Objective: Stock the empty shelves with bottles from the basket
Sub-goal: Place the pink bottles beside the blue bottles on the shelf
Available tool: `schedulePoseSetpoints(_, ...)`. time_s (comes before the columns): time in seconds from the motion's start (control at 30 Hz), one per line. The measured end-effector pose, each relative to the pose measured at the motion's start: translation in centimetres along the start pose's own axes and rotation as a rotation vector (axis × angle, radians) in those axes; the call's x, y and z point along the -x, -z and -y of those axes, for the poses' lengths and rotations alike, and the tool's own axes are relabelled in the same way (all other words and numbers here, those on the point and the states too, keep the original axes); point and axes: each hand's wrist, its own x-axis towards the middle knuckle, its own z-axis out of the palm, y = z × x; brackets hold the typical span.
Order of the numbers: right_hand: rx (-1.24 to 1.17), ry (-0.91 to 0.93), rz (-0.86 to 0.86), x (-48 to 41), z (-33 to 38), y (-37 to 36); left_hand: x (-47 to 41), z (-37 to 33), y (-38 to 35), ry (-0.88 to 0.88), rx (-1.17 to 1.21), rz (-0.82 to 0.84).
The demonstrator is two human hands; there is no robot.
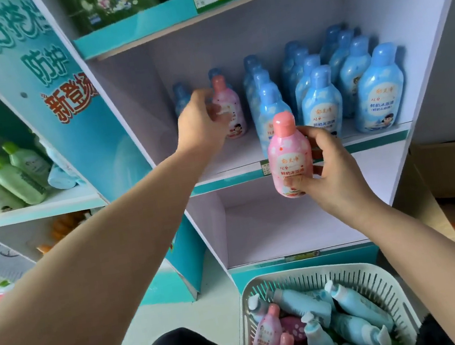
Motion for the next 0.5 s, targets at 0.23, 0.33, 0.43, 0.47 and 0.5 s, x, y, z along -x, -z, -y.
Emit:
schedulePoseSetpoints(0.23, 0.075, 0.062, 0.04, 1.1, 2.4, -1.8, 6.2, -4.0, 4.6, 0.022, 0.284, 0.54)
schedulePoseSetpoints(0.33, 0.087, 0.099, 0.024, 0.8, 4.0, -2.3, 7.2, -4.5, 4.6, -0.097, 0.13, 0.433)
schedulePoseSetpoints(0.43, 0.159, 0.081, 0.057, 0.2, 5.0, -2.4, 6.5, -4.9, 5.0, -0.125, 0.016, 0.327)
schedulePoseSetpoints(0.47, 0.225, 0.068, 0.085, 0.0, 5.1, -2.3, 5.9, -4.9, 5.3, -0.117, -0.014, 0.281)
schedulePoseSetpoints(0.5, 0.313, 0.064, 0.113, -0.1, 4.9, -2.1, 5.2, -5.0, 5.5, -0.102, -0.039, 0.233)
